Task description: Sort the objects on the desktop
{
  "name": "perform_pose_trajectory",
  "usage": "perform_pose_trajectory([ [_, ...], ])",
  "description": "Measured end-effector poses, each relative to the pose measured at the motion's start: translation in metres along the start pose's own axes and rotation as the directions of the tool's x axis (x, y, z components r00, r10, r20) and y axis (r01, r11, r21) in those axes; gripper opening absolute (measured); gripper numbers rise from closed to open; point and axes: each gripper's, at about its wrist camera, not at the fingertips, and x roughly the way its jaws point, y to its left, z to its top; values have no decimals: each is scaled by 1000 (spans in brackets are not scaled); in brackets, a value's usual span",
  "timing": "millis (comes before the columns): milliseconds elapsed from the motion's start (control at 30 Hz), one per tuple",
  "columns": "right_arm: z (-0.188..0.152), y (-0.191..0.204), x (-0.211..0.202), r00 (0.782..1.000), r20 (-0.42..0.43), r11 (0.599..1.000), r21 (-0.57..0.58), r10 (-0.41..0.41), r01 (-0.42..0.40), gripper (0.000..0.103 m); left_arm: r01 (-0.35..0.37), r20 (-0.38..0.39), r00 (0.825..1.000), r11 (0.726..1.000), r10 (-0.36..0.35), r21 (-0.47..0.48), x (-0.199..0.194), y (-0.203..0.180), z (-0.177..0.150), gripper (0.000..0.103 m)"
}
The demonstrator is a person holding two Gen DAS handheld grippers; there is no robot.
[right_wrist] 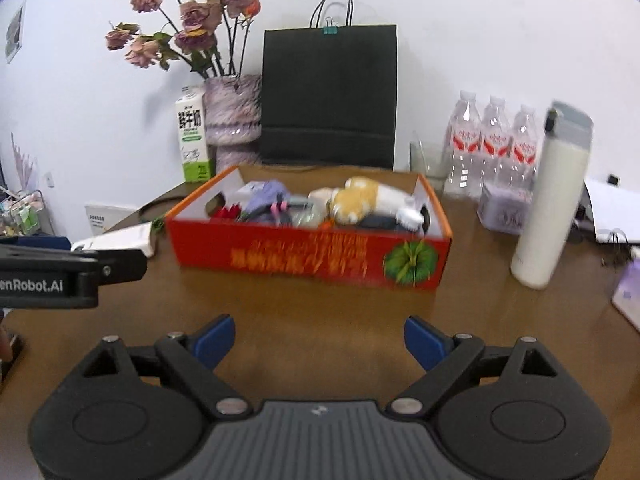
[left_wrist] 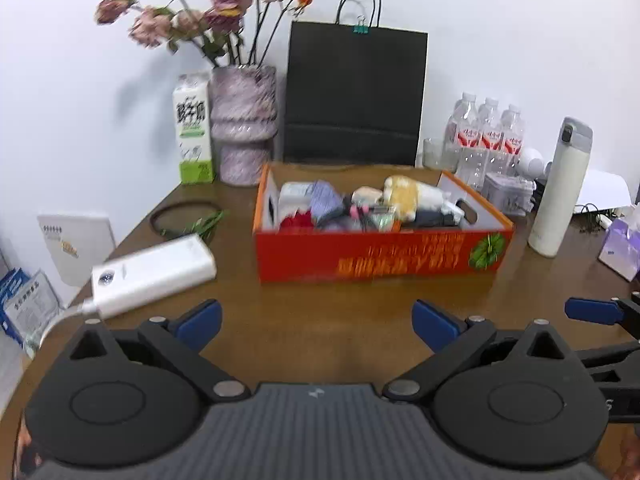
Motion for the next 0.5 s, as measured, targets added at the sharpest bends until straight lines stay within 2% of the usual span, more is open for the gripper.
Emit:
perform_pose_trajectory([
  [100,-22,6,-8,1000,-18,1000,-13,1,-2,92,-2,-23,1000,1000,1,-25,-6,6,-24,103],
  [200,-40,14,-15,1000,-24,999,-36,2,-3,92,-32,-36,999,999,32,-15,-12,9,-44,103],
  [267,-50,17,-17,1000,-28,1000,-27,10,-11,94,-25,-40,999,1000,25,0,-14,11,-56,103],
  [333,-59,17,-17,999,-31,1000,-6,18,-18,99,-20,-63,998,1000,21,17,-12,13,-63,103],
  [500,-74,22,-13,999,-42,1000,7,4,-4,99,-16,-87,996,1000,17,6,-10,17,-78,103],
])
